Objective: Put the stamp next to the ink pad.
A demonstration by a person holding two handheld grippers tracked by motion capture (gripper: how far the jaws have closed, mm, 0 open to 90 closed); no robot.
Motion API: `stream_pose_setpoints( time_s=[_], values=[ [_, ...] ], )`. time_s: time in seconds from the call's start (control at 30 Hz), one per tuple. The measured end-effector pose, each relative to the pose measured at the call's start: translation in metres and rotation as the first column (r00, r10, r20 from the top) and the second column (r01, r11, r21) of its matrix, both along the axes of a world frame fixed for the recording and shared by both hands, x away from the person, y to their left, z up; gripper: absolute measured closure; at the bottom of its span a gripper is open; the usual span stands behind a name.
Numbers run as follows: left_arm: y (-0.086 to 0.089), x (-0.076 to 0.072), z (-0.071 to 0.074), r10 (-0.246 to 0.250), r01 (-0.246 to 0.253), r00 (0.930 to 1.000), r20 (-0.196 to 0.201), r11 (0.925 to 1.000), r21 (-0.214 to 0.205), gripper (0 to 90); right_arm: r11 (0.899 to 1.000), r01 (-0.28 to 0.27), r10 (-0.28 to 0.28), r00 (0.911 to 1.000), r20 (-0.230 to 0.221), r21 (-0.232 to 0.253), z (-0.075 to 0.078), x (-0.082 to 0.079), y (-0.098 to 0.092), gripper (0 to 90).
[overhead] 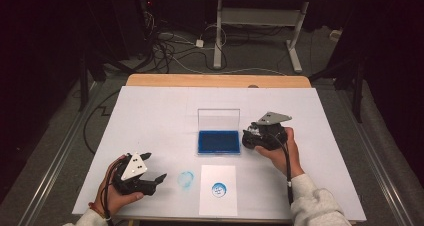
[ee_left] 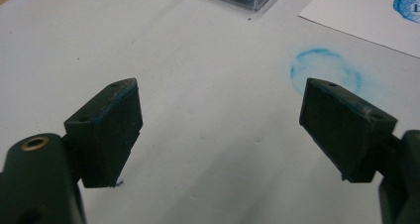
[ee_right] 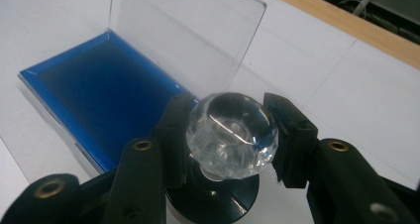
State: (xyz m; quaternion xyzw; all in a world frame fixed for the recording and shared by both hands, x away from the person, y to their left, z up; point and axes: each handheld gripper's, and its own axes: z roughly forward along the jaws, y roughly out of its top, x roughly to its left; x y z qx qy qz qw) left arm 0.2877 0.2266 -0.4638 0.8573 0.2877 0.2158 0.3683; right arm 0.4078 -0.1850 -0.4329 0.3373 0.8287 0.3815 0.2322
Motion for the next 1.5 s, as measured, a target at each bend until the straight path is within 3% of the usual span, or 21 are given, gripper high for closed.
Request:
stream_pose_setpoints(
  time_s=[0.4,1.03,1.17,1.37,1.5],
  values=[
    [0.001,0.0,0.001,0.001,-0.001,1.0,0.001,1.0,-0.003,16.5,0.999,-0.009,0.009,0.9999,-0.014,-0.038,-0.013,0.0,0.002,56.6],
    [0.0,0.001,-0.001,-0.013,0.014,0.9997,-0.019,0.9999,0.008,16.5,1.0,-0.009,0.009,0.9994,-0.035,-0.012,-0.015,-0.002,-0.001,55.6],
    [0.0,0.001,-0.001,-0.014,0.014,0.9997,-0.02,0.9999,0.007,16.5,1.0,-0.004,0.004,0.9997,-0.023,-0.01,-0.013,-0.002,-0.001,48.1],
    [-0.001,0.002,-0.001,-0.02,0.02,0.9995,-0.026,0.9998,0.006,16.5,0.999,-0.018,0.018,0.9996,-0.02,0.036,-0.005,-0.004,-0.005,38.2],
    [-0.001,0.002,-0.002,-0.021,0.021,0.9994,-0.028,0.9997,0.008,16.5,0.999,-0.006,0.005,0.9999,0.016,0.051,0.005,-0.007,-0.007,35.5]
  ],
)
